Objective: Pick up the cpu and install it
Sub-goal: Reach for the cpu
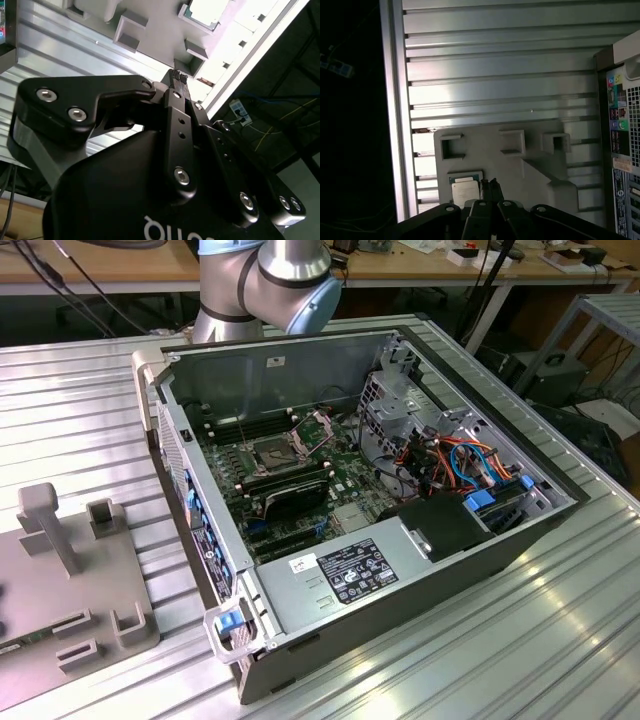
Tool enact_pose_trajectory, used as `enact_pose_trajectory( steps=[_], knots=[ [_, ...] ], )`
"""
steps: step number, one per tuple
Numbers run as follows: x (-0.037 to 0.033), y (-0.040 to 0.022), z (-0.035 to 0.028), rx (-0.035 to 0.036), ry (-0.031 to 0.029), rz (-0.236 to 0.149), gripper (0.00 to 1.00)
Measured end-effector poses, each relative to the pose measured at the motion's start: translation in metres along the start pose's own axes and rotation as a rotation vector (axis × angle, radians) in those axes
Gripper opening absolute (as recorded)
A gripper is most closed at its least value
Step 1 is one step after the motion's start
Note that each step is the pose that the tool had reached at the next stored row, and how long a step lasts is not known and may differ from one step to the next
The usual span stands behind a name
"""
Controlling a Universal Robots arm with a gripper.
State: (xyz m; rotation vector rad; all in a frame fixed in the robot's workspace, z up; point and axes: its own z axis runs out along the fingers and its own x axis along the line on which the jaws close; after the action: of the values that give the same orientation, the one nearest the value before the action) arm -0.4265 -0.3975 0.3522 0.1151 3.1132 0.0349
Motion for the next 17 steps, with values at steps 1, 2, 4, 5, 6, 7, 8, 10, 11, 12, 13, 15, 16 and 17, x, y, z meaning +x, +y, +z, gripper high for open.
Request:
enact_pose_trajectory(
  steps=[1,2,4,5,6,7,8,10,11,12,13,15,16,17],
  knots=[
    [0.0003,-0.0027,0.0007,0.0,0.0001,0.0,0.11],
    [0.0006,-0.0043,0.0013,0.0,0.0001,0.0,0.11],
    [0.0012,-0.0083,0.0028,0.0001,0.0002,0.0,0.11],
    [0.0017,-0.0113,0.0041,0.0001,0.0002,0.0,0.11],
    [0.0018,-0.0127,0.005,0.0,0.0,0.0,0.11],
    [0.0019,-0.0126,0.005,0.0,0.0001,0.0,0.11],
    [0.0018,-0.0127,0.005,0.0001,0.0001,0.0,0.11],
    [0.0019,-0.0127,0.006,0.0001,0.0001,0.0,0.11],
    [0.0019,-0.0128,0.006,0.0001,0.0001,0.0,0.11],
    [0.0018,-0.0128,0.006,0.0001,0.0001,0.0,0.11],
    [0.0019,-0.0127,0.006,0.0001,0.0001,0.0,0.11],
    [0.0018,-0.0127,0.0061,0.0,0.0001,0.0,0.11],
    [0.0018,-0.0128,0.006,0.0001,0.0001,0.0,0.11],
    [0.0019,-0.0128,0.0061,0.0,0.0001,0.0,0.11]
  ],
)
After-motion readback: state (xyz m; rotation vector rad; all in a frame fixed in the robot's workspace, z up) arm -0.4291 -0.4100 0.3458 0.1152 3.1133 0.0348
